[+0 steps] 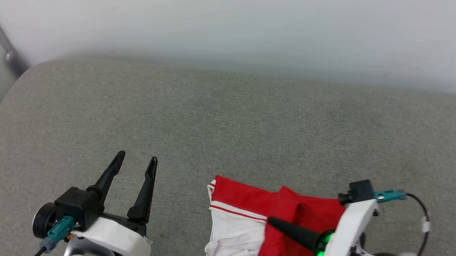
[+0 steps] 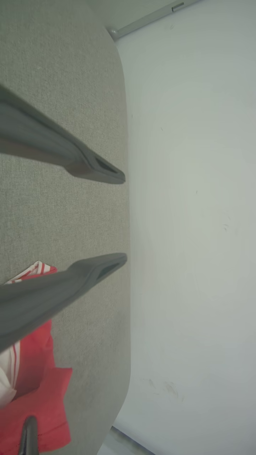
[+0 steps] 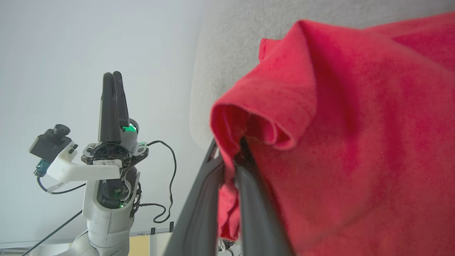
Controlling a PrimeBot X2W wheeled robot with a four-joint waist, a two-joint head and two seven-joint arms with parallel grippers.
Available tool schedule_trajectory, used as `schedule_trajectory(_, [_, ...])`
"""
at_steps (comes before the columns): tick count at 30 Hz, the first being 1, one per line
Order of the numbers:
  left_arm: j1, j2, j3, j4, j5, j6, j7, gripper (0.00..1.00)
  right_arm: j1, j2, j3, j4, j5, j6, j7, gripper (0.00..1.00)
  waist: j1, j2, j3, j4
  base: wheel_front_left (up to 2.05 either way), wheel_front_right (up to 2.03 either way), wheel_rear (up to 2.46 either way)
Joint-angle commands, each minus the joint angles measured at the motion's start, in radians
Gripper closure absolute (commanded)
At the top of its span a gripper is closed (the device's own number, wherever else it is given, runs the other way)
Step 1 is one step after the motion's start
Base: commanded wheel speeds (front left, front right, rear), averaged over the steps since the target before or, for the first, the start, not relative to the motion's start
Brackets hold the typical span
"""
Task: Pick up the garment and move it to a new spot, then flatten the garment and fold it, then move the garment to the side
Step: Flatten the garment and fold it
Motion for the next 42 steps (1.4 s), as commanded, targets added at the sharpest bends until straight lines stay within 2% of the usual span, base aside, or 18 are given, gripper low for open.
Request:
schedule_trajectory(1, [-0.01, -0.002, -0.003, 0.004, 0.002, -0.004, 0.0, 0.0, -0.02, 0.002, 0.037, 0.012, 0.023, 0.0, -0.027, 1.0, 0.0, 0.0, -0.003, 0.012, 0.0, 0.0, 0.0])
schedule_trajectory(5, [-0.018, -0.002, -0.007, 0.014, -0.001, -0.009, -0.002, 0.0, -0.049, 0.002, 0.142, 0.06, 0.045, 0.0, -0.135, 1.0, 0.0, 0.0, 0.001, 0.028, 0.0, 0.0, 0.0])
schedule_trajectory(6, [-0.019, -0.002, -0.007, 0.015, -0.003, -0.01, -0.004, 0.0, -0.057, 0.002, 0.161, 0.074, 0.04, 0.0, -0.156, 0.94, 0.0, 0.0, 0.003, 0.031, 0.0, 0.0, 0.0])
schedule_trajectory(7, [-0.021, -0.003, -0.007, 0.017, -0.004, -0.012, -0.005, 0.0, -0.065, 0.002, 0.183, 0.085, 0.044, 0.0, -0.166, 0.53, 0.0, 0.0, 0.005, 0.034, 0.0, 0.0, 0.0])
schedule_trajectory(8, [-0.021, -0.003, -0.008, 0.021, -0.004, -0.014, -0.006, 0.0, -0.072, 0.002, 0.201, 0.092, 0.049, 0.0, -0.176, 0.31, 0.0, 0.0, 0.006, 0.036, 0.0, 0.0, 0.0])
schedule_trajectory(9, [-0.021, -0.004, -0.008, 0.023, -0.005, -0.014, -0.007, 0.0, -0.081, 0.001, 0.215, 0.098, 0.049, 0.0, -0.188, 0.02, 0.0, 0.0, 0.007, 0.037, 0.0, 0.0, 0.0])
schedule_trajectory(12, [-0.02, -0.006, -0.006, 0.027, -0.006, -0.014, -0.008, 0.0, -0.094, 0.001, 0.239, 0.097, 0.044, 0.0, -0.208, 0.0, 0.0, 0.0, 0.009, 0.036, 0.0, 0.0, 0.0])
schedule_trajectory(18, [-0.016, -0.01, -0.001, 0.042, -0.01, -0.013, -0.017, 0.0, -0.125, -0.075, 0.303, 0.043, -0.002, 0.0, -0.278, 0.0, 0.0, 0.0, 0.005, 0.024, 0.0, 0.0, 0.0])
schedule_trajectory(19, [-0.014, -0.01, 0.001, 0.046, -0.011, -0.013, -0.017, 0.0, -0.135, -0.127, 0.318, 0.018, -0.057, 0.0, -0.323, 0.0, 0.0, 0.0, 0.002, 0.019, 0.0, 0.0, 0.0])
schedule_trajectory(20, [-0.014, -0.01, 0.001, 0.046, -0.011, -0.013, -0.017, 0.0, -0.135, -0.127, 0.318, 0.018, -0.057, 0.0, -0.323, 0.0, 0.0, 0.0, 0.002, 0.019, 0.0, 0.0, 0.0])
schedule_trajectory(21, [-0.013, -0.01, 0.002, 0.047, -0.012, -0.012, -0.019, 0.0, -0.14, -0.155, 0.318, 0.011, -0.097, 0.0, -0.357, 0.0, 0.0, 0.0, 0.001, 0.015, 0.0, 0.0, 0.0])
schedule_trajectory(24, [-0.009, -0.009, 0.008, 0.049, -0.014, -0.009, -0.022, 0.0, -0.147, -0.219, 0.29, 0.021, -0.263, 0.0, -0.484, 0.0, 0.0, 0.0, -0.003, 0.003, 0.0, 0.0, 0.0])
schedule_trajectory(30, [0.006, -0.009, 0.024, 0.053, -0.018, -0.001, -0.026, 0.0, -0.095, -0.267, 0.123, 0.073, -0.505, 0.0, -0.607, 0.0, 0.0, 0.0, -0.015, -0.024, 0.0, 0.0, 0.0])
schedule_trajectory(34, [0.022, -0.009, 0.042, 0.062, -0.025, 0.01, -0.031, 0.0, -0.044, -0.267, -0.019, 0.054, -0.669, 0.0, -0.695, 0.0, 0.0, 0.0, -0.03, -0.036, 0.0, 0.0, 0.0])
schedule_trajectory(37, [0.045, -0.006, 0.06, 0.066, -0.025, 0.018, -0.033, 0.0, 0.04, -0.226, -0.129, -0.039, -0.811, 0.0, -0.783, 0.0, 0.0, 0.0, -0.047, -0.047, 0.0, 0.0, 0.0])
schedule_trajectory(42, [0.078, -0.007, 0.072, 0.07, -0.018, 0.025, -0.036, 0.0, 0.145, -0.161, -0.156, -0.178, -0.881, 0.0, -0.848, 0.0, 0.0, 0.0, -0.066, -0.059, 0.0, 0.0, 0.0])
